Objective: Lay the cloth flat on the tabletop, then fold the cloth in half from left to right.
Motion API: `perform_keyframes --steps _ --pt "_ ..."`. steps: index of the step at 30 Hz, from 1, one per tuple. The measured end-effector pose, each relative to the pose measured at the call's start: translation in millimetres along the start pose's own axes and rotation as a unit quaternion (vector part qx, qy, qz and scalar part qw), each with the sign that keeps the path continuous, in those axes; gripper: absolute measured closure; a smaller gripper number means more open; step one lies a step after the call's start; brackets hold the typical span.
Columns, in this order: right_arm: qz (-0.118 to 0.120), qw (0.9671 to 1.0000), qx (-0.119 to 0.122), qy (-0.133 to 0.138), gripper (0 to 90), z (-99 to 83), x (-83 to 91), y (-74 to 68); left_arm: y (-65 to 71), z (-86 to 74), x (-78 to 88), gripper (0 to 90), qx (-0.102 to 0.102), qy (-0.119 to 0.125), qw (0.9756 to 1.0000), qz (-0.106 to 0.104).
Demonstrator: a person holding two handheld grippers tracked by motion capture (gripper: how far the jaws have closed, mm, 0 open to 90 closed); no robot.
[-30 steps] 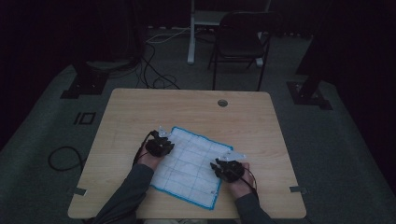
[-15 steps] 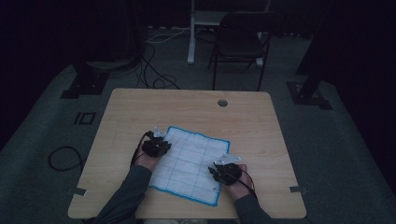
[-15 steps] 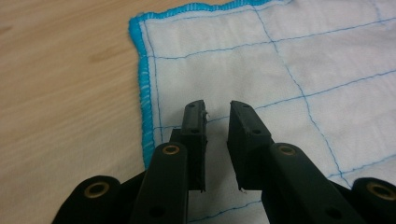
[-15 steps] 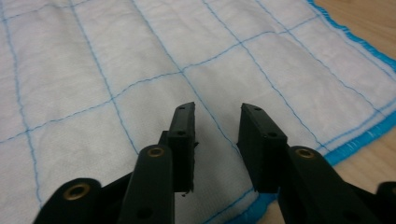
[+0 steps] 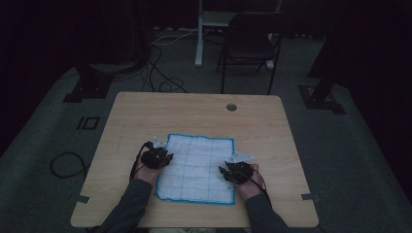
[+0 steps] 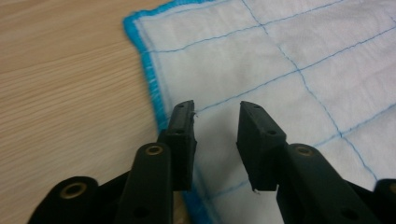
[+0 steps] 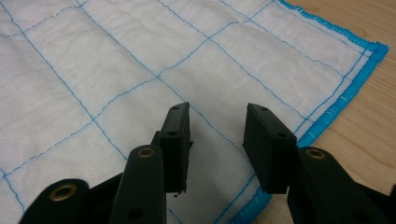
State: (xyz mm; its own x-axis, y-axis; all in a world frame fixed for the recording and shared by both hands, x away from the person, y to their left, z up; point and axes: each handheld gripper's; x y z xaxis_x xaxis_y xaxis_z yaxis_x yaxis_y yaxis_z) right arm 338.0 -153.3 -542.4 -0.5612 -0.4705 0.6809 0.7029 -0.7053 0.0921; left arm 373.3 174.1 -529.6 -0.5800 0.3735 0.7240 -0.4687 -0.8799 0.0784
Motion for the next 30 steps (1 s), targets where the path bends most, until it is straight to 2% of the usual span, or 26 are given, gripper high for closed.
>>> perform_keyframes --steps 5,6,12,18,20,30 --pt "0.0 1.0 -0.003 0.001 60.9 1.3 -2.2 2.3 -4.7 -6.7 15.5 63.2 0.013 0.018 0.9997 0.0" --pt "0.001 1.0 -0.005 0.002 60.9 2.1 -3.4 3.2 -6.3 -10.5 22.9 62.7 0.021 0.024 0.9995 0.002" --pt "0.004 0.9999 -0.009 0.007 60.6 1.7 -4.6 5.1 -4.5 -22.7 36.9 60.6 0.044 0.042 0.9981 0.002" --pt "0.007 0.9999 -0.011 0.009 60.4 1.4 -5.0 6.2 3.6 -31.9 36.6 57.8 0.04 0.041 0.9984 0.001" --pt "0.008 0.9998 -0.012 0.01 60.2 1.2 -5.1 6.4 4.6 -34.1 34.0 57.4 0.047 0.04 0.9981 0.003" --pt "0.007 0.9998 -0.013 0.012 59.9 0.3 -5.1 6.3 6.8 -32.7 24.1 55.4 0.056 0.034 0.9978 0.01"
Point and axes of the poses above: each handheld gripper's, and its own axes: x roughly backward along the jaws, z roughly out of its top, y roughly to its right, and after that the axes turned 4 degrees about x, right-handed
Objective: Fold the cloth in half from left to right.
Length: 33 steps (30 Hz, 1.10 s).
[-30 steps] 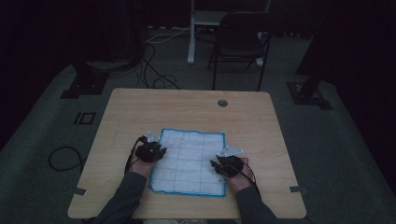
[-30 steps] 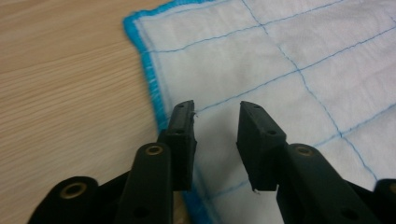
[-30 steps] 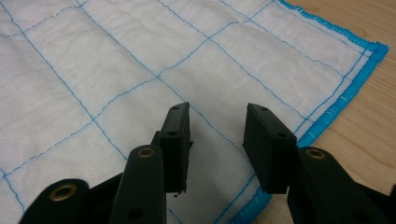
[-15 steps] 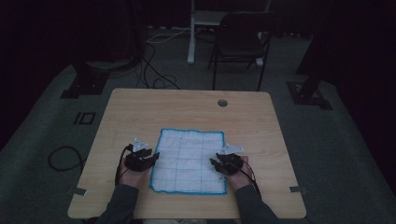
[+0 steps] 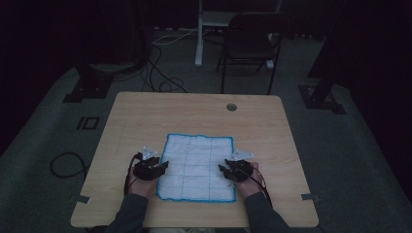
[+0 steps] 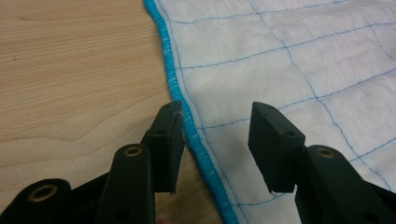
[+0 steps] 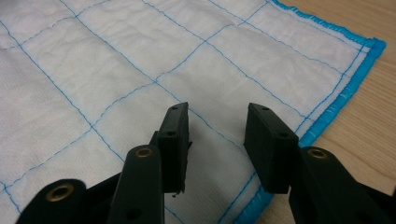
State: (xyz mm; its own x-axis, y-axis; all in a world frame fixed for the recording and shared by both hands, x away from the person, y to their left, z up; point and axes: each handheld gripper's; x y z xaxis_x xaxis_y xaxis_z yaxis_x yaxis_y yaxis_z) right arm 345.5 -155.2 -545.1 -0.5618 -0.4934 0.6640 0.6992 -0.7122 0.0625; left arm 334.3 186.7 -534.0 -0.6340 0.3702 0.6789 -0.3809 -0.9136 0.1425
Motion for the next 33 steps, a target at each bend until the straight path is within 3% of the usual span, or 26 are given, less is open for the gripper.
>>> perform_keyframes --steps 11,18,24,28,33 --pt "-0.001 1.0 -0.001 0.001 59.9 -0.3 0.0 -0.2 2.5 3.4 -9.0 55.4 0.004 -0.008 0.9999 0.01" --pt "-0.004 1.0 -0.001 0.004 60.0 -1.0 0.0 -0.9 2.8 3.5 -13.1 54.6 0.008 -0.002 0.9994 0.034" --pt "-0.003 1.0 -0.001 0.004 60.0 -1.1 0.0 -0.8 8.5 3.7 -14.7 55.2 0.005 -0.003 0.9998 0.021" --pt "-0.003 1.0 -0.001 0.004 60.0 -1.2 0.1 -0.9 10.4 4.9 -15.5 62.6 0.005 -0.005 0.9996 0.027" --pt "-0.005 1.0 -0.002 0.004 60.1 -1.2 0.2 -1.5 14.6 2.4 -14.9 80.6 0.003 -0.004 0.9997 0.022"
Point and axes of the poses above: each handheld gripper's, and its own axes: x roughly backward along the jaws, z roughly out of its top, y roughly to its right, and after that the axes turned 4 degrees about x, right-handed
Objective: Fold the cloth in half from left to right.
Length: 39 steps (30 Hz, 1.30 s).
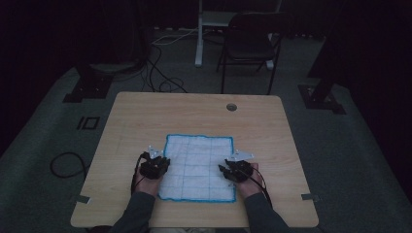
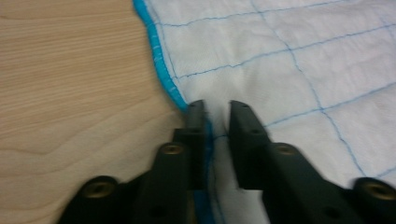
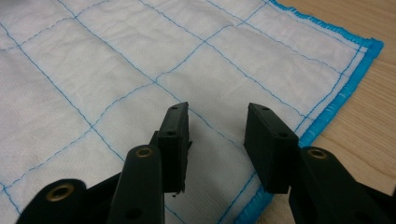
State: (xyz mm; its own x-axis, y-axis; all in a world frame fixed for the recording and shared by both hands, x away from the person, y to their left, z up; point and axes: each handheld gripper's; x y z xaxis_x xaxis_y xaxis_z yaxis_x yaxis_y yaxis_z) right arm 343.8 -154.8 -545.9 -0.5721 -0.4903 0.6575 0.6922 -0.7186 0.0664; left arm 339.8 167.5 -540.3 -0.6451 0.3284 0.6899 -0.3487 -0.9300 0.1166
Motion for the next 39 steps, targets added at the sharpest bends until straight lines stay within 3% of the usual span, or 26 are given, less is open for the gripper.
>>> perform_keyframes --steps 5,12,23,32,39 --pt "-0.001 1.0 -0.003 0.0 60.4 -0.6 0.9 -1.1 1.6 -1.6 0.3 86.0 -0.003 0.004 1.0 0.002" --pt "-0.006 1.0 -0.003 0.004 60.4 -1.5 6.3 -0.7 -7.3 -2.1 3.0 86.8 0.008 0.002 1.0 -0.002" --pt "-0.018 0.9997 -0.013 0.011 59.9 -3.9 18.5 6.6 -39.6 -6.3 16.5 86.8 0.033 -0.008 0.9994 0.008" --pt "-0.026 0.9994 -0.021 0.013 59.8 -6.4 27.5 10.6 -45.1 -4.6 17.8 87.6 0.047 -0.007 0.9989 -0.008" --pt "-0.031 0.9993 -0.016 0.012 59.8 -9.1 34.5 11.2 -44.7 0.6 26.1 87.6 0.048 0.012 0.9985 -0.025"
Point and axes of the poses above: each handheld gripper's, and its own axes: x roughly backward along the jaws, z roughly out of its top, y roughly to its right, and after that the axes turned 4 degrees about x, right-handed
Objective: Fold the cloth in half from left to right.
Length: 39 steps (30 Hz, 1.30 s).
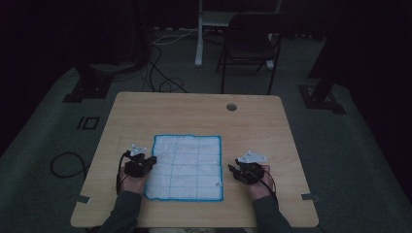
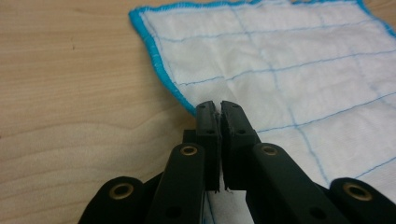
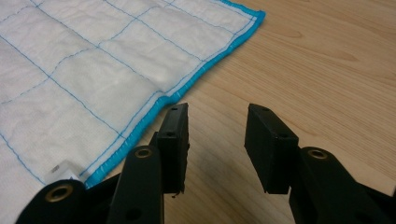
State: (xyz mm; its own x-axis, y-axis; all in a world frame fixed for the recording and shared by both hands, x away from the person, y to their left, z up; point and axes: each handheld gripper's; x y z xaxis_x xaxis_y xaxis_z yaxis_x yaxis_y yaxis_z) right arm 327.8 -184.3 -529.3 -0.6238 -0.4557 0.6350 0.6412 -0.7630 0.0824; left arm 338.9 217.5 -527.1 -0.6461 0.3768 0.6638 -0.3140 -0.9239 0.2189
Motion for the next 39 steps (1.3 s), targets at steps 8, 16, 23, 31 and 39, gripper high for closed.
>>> perform_keyframes --steps 8,16,23,31,39 --pt "-0.006 1.0 0.0 -0.007 59.6 -5.6 4.9 4.5 7.7 7.8 8.5 87.6 -0.005 0.02 0.9996 -0.018" --pt "-0.008 0.9999 0.0 -0.015 59.3 -11.9 7.7 7.8 18.5 16.9 14.0 87.6 -0.013 0.034 0.9986 -0.039" --pt "-0.01 0.9998 -0.007 -0.014 59.2 -15.2 9.2 11.7 28.8 25.9 18.0 87.6 -0.023 0.045 0.9967 -0.064" --pt "-0.01 0.9998 -0.012 -0.015 59.1 -16.8 7.4 12.3 42.7 37.6 22.8 87.6 -0.04 0.057 0.9944 -0.08" --pt "-0.011 0.9997 -0.014 -0.016 59.0 -17.8 6.8 12.5 55.2 46.0 24.8 87.6 -0.052 0.062 0.9922 -0.095"
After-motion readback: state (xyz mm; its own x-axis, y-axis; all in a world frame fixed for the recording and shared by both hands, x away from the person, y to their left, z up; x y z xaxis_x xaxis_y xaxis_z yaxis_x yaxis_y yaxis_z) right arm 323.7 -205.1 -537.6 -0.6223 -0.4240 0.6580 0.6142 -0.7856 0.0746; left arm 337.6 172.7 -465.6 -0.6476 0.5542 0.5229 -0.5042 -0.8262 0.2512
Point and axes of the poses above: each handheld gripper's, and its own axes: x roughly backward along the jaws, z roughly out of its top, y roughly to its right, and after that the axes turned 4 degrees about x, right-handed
